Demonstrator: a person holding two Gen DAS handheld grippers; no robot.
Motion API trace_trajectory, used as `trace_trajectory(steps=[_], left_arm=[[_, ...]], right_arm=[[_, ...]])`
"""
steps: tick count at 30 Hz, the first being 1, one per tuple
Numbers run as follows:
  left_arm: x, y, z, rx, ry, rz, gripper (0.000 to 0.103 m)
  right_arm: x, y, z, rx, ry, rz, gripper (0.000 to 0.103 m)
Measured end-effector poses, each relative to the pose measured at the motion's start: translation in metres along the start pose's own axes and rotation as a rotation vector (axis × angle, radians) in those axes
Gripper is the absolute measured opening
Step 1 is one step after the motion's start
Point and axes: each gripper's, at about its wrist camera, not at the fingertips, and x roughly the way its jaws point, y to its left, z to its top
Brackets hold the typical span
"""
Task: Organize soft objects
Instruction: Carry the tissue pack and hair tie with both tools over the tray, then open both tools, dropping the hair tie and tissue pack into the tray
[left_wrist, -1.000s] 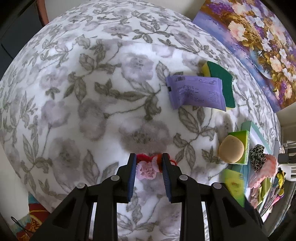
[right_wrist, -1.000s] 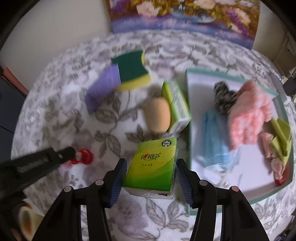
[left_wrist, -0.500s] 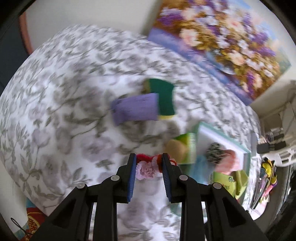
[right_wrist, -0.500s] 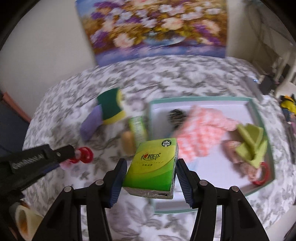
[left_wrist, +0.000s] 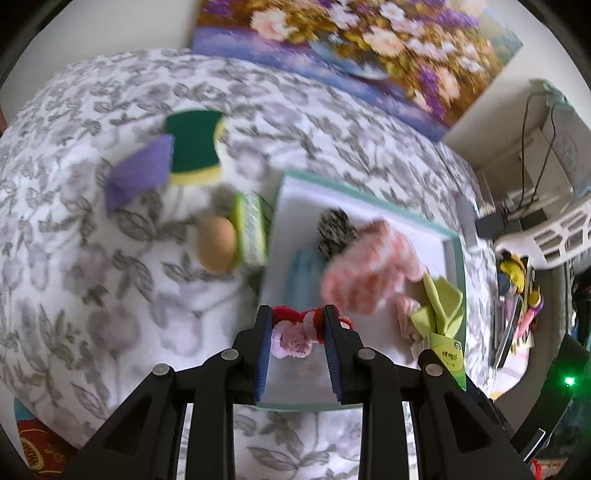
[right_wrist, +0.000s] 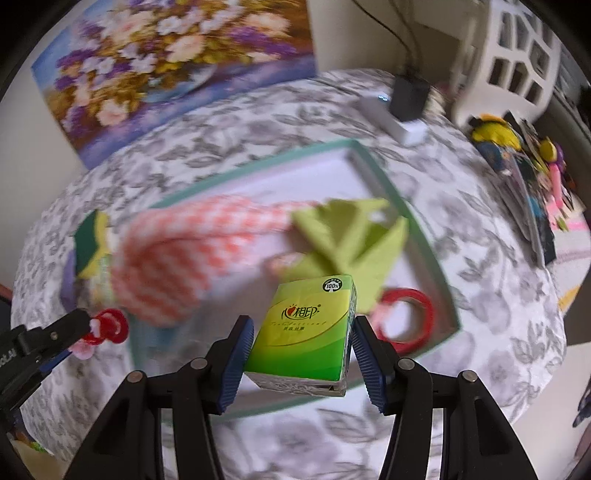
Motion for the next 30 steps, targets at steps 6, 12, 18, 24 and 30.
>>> trace_trajectory(steps=[6, 12, 18, 24, 30], left_arm=[[0.022, -0.026, -0.016, 0.048, 0.063, -0.025, 0.029], [0.032, -0.033, -0.022, 0.084, 0.089, -0.003, 0.032], [0.032, -0.025, -0.016, 0.082, 0.100, 0.027, 0.057], [0.022, -0.013, -0.010, 0.061, 0.063, 0.029, 0.070], [0.019, 0.002, -0.002, 0.040, 0.000, 0.137, 0.092]], right_arm=[[0.013, -0.028, -0.005, 0.036, 0.033, 0.035, 0.058], [0.013, -0.027, -0.005, 0.039, 0.031, 0.042, 0.058], [0.008, -0.023, -0.005, 0.028, 0.018, 0.046, 0.061], [0.009, -0.022, -0.005, 0.031, 0.006, 0.021, 0.093], [0.016, -0.019, -0.007, 0.016, 0.021, 0.009, 0.103]])
